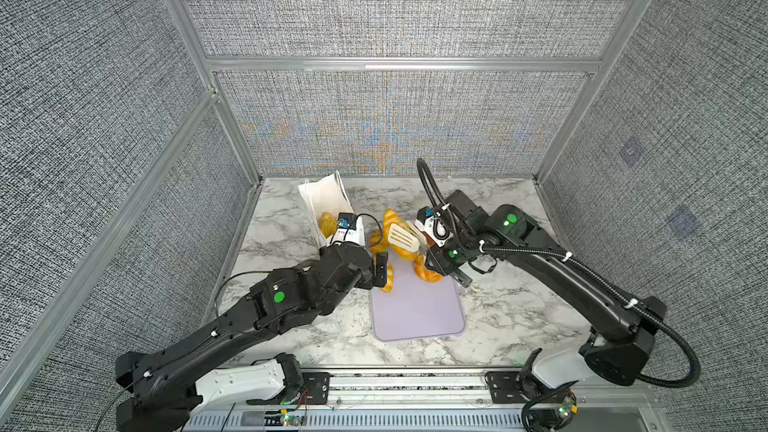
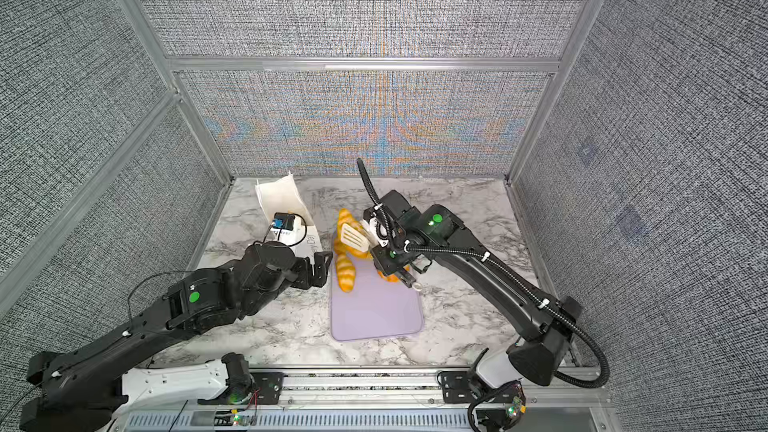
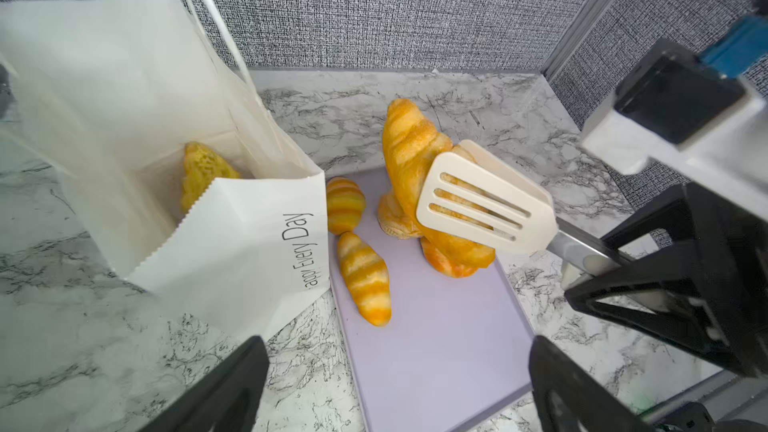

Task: Place the fake bread into the paper bag
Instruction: 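Lift the croissant in the tongs toward the bag while left grasps the bag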

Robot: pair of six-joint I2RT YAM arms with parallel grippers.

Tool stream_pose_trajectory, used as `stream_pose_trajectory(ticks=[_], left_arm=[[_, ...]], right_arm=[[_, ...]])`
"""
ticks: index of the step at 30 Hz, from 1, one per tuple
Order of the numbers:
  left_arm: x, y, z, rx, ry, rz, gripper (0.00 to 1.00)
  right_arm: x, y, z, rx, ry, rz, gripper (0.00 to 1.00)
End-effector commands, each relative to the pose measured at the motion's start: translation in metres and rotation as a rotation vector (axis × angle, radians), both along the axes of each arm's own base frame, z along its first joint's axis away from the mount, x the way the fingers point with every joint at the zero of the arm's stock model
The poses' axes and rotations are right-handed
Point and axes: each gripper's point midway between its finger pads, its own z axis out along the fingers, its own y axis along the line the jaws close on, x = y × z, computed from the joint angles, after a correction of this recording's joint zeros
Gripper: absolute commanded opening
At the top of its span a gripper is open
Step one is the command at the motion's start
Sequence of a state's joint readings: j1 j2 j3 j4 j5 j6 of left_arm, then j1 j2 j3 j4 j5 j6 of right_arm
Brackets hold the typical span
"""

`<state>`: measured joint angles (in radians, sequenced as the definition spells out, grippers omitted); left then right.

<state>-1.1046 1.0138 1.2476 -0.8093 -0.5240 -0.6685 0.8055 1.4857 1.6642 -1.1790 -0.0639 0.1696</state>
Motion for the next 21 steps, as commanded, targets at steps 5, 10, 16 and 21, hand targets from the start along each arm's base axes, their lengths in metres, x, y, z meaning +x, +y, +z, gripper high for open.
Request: stream_pose_trajectory(ticks=[5, 10, 16, 21], left_arm=[[0.001, 0.010, 0.019, 0.031, -0.033, 0.016, 0.99], [0.000, 0.018, 0.048, -0.019, -0.067, 0.034, 0.99], [-0.002, 0.033, 0.069, -0.027, -0.095, 0.060, 0.99], [-0.003, 0.053, 0.076, -0.016, -0.104, 0.119, 0.99]], right_arm=[[0.001, 0.011, 0.035, 0.114, -0.056, 0.020, 0.32], [0.002, 0.018, 0.054, 0.158, -0.074, 0.029, 0.32], [0.008, 0.029, 0.078, 0.211, -0.104, 0.044, 0.32], [0.007, 0.041, 0.093, 0.244, -0.119, 0.074, 0.32]])
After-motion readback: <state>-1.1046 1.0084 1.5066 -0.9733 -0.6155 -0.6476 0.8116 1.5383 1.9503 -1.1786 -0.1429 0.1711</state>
